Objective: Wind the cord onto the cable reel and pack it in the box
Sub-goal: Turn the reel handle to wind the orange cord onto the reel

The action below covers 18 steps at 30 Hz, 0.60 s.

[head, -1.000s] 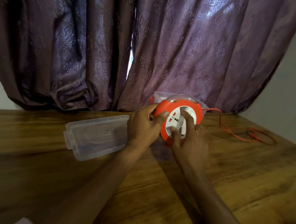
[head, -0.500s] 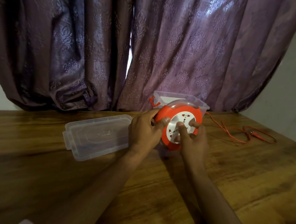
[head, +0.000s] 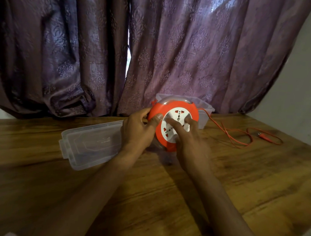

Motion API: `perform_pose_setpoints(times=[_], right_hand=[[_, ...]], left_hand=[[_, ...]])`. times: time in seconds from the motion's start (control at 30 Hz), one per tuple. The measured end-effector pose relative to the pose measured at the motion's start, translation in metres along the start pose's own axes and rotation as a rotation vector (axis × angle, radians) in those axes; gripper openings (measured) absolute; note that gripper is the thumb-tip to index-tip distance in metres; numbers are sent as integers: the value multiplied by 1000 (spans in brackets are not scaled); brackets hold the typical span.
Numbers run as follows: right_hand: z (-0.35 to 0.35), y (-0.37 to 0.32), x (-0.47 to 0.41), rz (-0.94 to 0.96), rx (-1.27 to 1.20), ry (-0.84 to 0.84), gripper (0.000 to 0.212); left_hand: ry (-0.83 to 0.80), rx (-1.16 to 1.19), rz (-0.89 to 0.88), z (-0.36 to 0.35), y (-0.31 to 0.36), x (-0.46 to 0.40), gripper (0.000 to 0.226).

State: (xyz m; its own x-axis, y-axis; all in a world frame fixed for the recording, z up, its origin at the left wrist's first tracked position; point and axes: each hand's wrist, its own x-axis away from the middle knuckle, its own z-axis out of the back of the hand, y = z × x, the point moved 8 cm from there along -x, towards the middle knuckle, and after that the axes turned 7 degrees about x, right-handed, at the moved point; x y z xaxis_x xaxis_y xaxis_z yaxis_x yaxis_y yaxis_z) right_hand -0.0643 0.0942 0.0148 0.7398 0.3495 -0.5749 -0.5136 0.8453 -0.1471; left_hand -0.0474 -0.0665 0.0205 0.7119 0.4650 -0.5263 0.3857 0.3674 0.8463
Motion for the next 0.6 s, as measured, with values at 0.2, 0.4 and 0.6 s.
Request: perform_pose_setpoints(times=[0.2, 0.4, 0.6], right_hand=[[9, 7, 0, -59, 77, 119, 66], [15, 22, 3, -208, -43, 225, 60], [15, 35, 7, -375, -223, 253, 62]], left_hand=[[-26, 21, -8, -6, 3, 2, 55], [-31, -46, -33, -8, 10, 7, 37], [-39, -54, -49, -10, 12, 14, 35]])
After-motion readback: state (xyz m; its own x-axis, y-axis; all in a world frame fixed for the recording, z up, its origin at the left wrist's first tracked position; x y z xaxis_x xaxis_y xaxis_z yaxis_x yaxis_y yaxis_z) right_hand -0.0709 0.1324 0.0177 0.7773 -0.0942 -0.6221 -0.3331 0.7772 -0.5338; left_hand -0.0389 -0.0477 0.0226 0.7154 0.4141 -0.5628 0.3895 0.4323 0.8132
